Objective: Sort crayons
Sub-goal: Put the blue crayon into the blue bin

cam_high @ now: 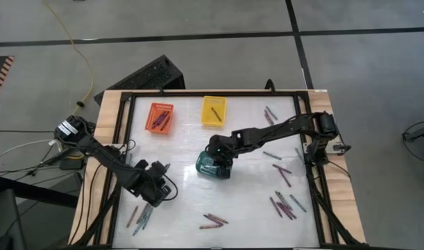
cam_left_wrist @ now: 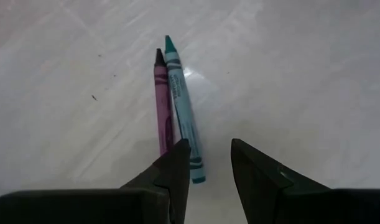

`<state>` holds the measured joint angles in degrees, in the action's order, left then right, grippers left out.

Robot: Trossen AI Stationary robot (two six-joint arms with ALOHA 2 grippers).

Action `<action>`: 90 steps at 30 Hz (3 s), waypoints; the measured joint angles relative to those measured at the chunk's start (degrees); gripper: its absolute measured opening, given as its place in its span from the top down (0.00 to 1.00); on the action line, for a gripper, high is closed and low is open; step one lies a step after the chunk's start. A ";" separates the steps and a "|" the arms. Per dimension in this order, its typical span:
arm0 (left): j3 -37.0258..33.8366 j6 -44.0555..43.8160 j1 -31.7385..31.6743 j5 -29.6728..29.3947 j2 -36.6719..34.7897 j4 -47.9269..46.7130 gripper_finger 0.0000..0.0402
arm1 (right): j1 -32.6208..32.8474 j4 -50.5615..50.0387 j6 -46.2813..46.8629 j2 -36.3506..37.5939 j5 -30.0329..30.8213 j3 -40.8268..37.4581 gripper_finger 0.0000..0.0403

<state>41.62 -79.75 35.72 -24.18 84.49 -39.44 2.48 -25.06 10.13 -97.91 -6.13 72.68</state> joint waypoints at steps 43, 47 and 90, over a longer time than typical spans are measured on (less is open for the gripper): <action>0.00 2.36 -4.35 3.54 0.00 0.58 0.73 | 3.96 -5.48 -1.14 18.18 6.03 -0.02 0.62; 0.02 2.61 -4.35 3.39 0.00 1.19 0.73 | 3.94 -6.71 -1.11 19.02 6.51 -0.02 0.62; 16.47 49.50 -16.31 -1.05 -0.85 10.79 1.00 | 22.86 -31.19 16.77 18.88 23.55 -0.02 0.62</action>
<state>58.09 -30.25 19.41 -25.23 83.64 -28.65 25.34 -56.24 26.90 -79.02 17.42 72.66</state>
